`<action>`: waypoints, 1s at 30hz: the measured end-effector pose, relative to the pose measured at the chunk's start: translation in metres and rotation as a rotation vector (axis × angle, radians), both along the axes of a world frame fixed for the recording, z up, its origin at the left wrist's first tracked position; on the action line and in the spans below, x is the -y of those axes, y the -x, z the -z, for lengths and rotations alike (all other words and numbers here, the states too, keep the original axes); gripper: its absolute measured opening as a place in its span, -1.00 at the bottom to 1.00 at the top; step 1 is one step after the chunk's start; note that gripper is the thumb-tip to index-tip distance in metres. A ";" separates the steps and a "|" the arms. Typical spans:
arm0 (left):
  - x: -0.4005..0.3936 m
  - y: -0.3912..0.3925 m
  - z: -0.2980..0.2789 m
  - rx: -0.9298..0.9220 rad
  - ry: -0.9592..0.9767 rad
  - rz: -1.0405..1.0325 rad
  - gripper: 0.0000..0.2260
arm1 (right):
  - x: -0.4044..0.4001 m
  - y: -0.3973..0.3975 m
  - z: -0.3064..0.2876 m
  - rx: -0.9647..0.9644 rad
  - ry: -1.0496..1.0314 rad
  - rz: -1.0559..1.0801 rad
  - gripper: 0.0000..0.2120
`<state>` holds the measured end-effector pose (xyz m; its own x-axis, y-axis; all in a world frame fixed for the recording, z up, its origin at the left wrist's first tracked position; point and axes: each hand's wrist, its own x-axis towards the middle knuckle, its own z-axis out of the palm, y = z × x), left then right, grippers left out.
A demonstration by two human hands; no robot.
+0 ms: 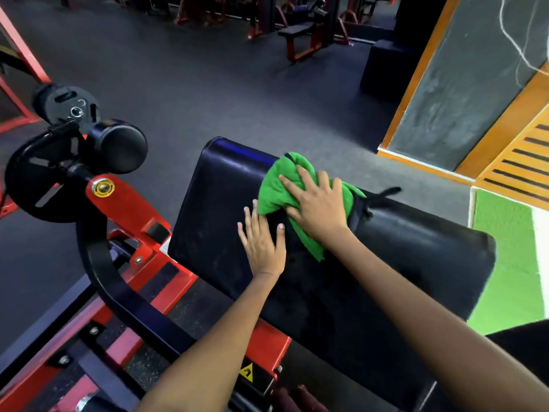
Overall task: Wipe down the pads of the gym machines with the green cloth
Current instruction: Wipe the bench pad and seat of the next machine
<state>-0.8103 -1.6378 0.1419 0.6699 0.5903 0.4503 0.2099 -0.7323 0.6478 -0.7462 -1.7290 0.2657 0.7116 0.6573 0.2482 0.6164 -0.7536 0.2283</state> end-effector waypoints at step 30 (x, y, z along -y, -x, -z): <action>0.001 0.003 -0.003 -0.074 -0.029 0.039 -0.42 | 0.102 0.046 0.033 0.179 -0.307 0.310 -0.34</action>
<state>-0.8137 -1.6392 0.1450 0.7238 0.5507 0.4157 0.2273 -0.7591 0.6099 -0.7917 -1.8309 0.2322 0.7909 0.2977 0.5347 0.3234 -0.9450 0.0478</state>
